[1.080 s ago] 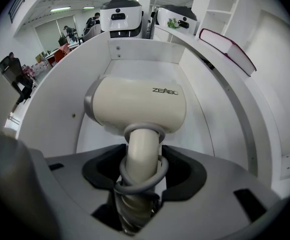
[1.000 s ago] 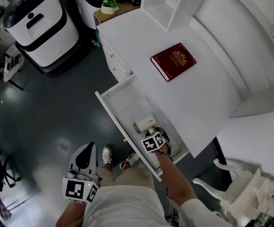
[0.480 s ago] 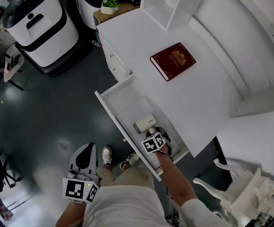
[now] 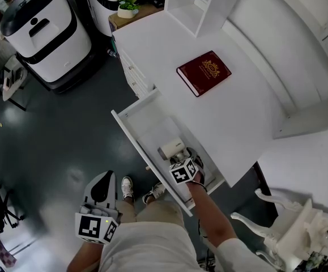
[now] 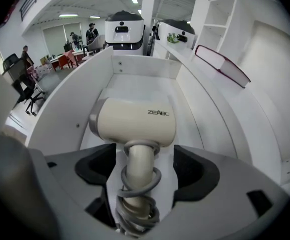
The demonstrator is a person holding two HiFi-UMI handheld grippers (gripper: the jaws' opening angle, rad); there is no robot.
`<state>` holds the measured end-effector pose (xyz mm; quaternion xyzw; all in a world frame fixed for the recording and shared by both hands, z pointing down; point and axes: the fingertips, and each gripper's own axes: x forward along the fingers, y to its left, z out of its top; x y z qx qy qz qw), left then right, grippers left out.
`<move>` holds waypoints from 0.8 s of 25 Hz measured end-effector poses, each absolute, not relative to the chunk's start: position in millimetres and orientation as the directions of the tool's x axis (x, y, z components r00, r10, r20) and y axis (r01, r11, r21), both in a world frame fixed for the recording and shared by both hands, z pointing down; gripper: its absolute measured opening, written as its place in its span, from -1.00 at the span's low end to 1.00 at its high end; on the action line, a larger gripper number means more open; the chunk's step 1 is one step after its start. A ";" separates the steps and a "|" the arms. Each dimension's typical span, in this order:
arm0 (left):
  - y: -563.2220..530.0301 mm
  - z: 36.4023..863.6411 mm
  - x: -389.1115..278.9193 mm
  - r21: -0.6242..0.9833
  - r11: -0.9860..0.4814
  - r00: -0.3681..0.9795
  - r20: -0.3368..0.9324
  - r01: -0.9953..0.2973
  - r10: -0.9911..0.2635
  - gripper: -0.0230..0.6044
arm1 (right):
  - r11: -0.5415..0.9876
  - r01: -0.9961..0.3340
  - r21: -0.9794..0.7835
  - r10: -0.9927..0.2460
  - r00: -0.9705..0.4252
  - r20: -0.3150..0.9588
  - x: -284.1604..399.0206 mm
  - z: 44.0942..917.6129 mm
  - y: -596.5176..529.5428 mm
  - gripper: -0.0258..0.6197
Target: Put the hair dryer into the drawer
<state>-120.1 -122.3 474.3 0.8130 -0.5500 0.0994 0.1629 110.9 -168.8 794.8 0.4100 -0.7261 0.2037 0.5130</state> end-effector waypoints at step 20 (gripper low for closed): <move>-135.0 468.8 -115.2 0.203 -0.489 0.529 0.288 -0.848 -0.798 -0.88 | 0.450 -0.888 0.096 -0.466 -0.141 0.874 110.4 753.0 -155.3 0.23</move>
